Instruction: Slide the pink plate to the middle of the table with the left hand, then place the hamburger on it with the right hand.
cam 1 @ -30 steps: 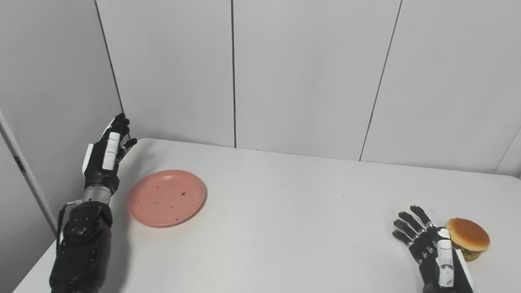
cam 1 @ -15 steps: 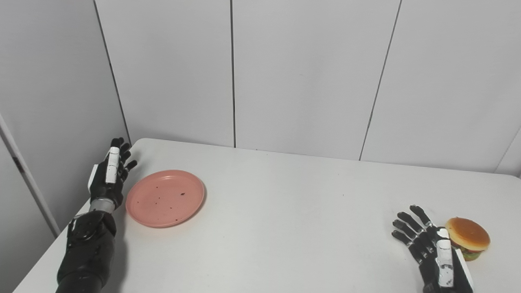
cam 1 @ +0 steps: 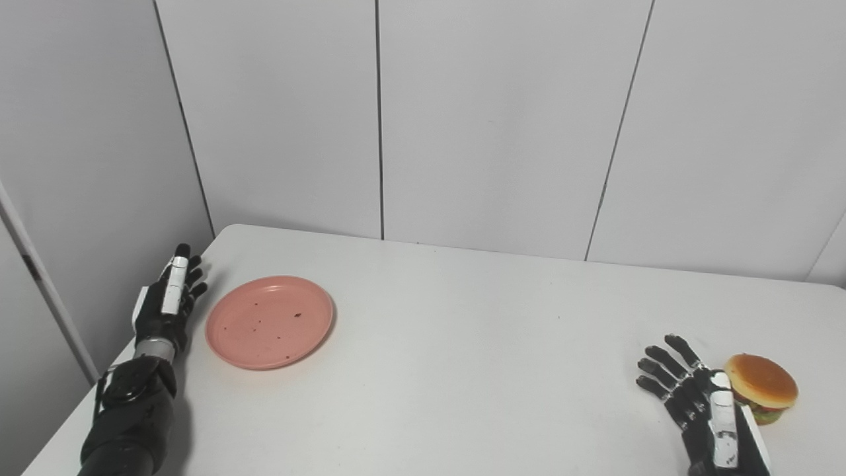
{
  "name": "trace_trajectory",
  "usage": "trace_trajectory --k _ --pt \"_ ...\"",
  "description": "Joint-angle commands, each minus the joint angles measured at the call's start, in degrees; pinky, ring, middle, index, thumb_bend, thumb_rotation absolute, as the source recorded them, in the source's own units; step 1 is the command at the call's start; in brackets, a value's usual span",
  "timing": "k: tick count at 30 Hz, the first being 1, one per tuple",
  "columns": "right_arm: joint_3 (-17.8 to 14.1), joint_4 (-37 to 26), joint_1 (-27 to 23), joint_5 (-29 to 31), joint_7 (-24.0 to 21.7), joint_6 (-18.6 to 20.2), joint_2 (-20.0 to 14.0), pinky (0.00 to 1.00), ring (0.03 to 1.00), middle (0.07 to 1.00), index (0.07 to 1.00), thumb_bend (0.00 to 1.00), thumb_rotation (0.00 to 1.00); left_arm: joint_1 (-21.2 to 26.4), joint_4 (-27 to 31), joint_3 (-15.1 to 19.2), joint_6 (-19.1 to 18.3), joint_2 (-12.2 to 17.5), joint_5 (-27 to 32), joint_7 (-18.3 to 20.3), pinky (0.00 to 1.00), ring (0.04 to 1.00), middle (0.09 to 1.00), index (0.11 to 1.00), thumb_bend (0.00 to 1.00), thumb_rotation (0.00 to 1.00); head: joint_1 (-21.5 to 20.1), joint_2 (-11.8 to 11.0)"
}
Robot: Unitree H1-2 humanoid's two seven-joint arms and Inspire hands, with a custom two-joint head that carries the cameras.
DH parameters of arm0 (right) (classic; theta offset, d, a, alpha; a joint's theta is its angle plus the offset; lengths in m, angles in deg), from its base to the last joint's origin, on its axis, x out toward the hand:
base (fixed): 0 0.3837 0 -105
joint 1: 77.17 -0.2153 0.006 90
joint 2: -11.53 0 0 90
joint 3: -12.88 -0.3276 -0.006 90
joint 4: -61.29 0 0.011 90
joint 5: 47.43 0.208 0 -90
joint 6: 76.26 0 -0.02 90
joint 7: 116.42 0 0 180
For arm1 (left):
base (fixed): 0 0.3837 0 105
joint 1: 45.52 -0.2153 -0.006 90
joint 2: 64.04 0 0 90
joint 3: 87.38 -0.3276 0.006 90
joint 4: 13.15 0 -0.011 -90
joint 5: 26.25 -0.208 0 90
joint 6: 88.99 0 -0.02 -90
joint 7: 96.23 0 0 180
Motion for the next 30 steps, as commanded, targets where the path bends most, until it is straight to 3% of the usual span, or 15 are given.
trace_trajectory --k 1,9,15,20,25,30 --pt "0.43 2.03 3.61 0.32 -0.07 -0.37 1.58 0.76 0.787 0.795 0.850 0.84 0.95 2.61 0.29 -0.35 2.20 1.76 -0.46 0.59 0.99 0.968 0.943 0.937 0.92 0.85 -0.04 0.08" --pt "0.47 1.97 3.58 -0.04 0.25 -0.31 1.54 0.76 0.785 0.791 0.845 0.84 0.95 2.38 -0.96 -1.17 2.56 1.44 -0.64 1.42 0.92 0.936 0.910 0.921 0.95 0.85 -0.24 0.29" --pt "0.51 1.57 3.69 0.18 0.37 -0.11 1.80 0.76 0.782 0.791 0.843 0.83 0.95 1.46 2.35 -2.57 2.33 -0.01 -1.39 0.71 0.84 0.944 0.931 0.918 0.94 0.88 -0.53 0.46" --pt "0.51 1.38 3.75 0.53 0.29 0.08 1.97 0.75 0.777 0.788 0.837 0.82 0.95 0.33 6.28 -3.68 0.58 -1.26 -2.40 0.41 0.84 0.953 0.935 0.920 0.93 0.90 -0.75 0.61" --pt "0.66 0.98 3.83 0.24 0.42 0.23 2.10 0.75 0.771 0.783 0.837 0.82 0.95 0.56 6.64 -4.36 0.15 -2.10 -2.81 1.07 0.86 0.960 0.937 0.903 0.96 0.89 -0.99 0.80" --pt "0.75 0.60 3.88 0.04 0.64 0.65 2.21 0.74 0.763 0.775 0.830 0.82 0.95 0.34 7.60 -4.72 -0.82 -2.91 -2.24 1.90 0.91 0.965 0.939 0.955 0.93 0.89 -1.16 0.91"
